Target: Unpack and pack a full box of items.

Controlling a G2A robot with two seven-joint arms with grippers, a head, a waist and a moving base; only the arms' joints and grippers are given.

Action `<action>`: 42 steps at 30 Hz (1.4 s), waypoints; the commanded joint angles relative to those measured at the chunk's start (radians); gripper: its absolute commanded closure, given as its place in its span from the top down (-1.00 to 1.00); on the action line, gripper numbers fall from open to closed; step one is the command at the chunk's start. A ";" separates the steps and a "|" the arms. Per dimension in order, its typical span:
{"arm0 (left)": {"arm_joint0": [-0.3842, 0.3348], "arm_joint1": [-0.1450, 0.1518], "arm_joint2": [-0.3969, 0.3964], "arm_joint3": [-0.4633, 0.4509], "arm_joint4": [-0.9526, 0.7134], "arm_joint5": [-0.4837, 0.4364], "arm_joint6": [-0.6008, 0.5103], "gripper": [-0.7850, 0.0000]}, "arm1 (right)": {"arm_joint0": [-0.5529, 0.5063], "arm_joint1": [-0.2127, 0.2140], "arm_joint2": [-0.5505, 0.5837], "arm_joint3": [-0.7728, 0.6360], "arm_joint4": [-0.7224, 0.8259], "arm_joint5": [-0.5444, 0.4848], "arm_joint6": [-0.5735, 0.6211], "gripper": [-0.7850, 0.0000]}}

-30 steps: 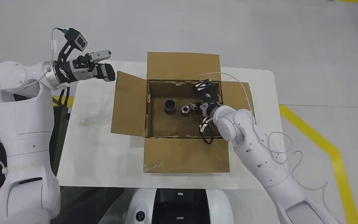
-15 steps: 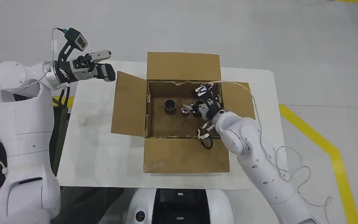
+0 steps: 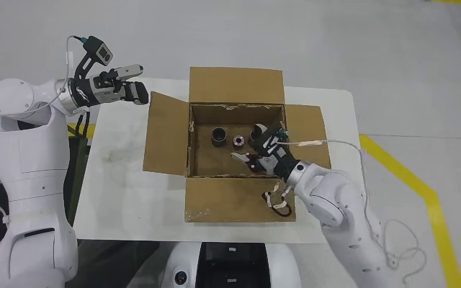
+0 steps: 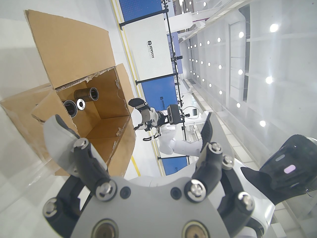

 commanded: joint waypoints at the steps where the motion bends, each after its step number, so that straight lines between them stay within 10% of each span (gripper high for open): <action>1: 0.000 0.000 0.000 0.000 0.000 0.000 0.000 1.00 | -0.010 0.005 0.023 -0.002 0.027 -0.027 -0.007 0.67; 9: 0.000 0.000 0.000 0.000 0.000 0.000 0.000 1.00 | -0.053 0.020 0.089 -0.026 0.086 -0.101 -0.031 0.67; 12: 0.000 0.000 0.000 0.000 0.000 0.000 0.000 1.00 | -0.065 0.025 0.100 -0.034 0.092 -0.109 -0.035 1.00; 42: 0.000 0.000 0.000 0.000 0.000 0.000 0.000 1.00 | -0.068 0.029 0.109 -0.034 0.115 -0.098 -0.015 1.00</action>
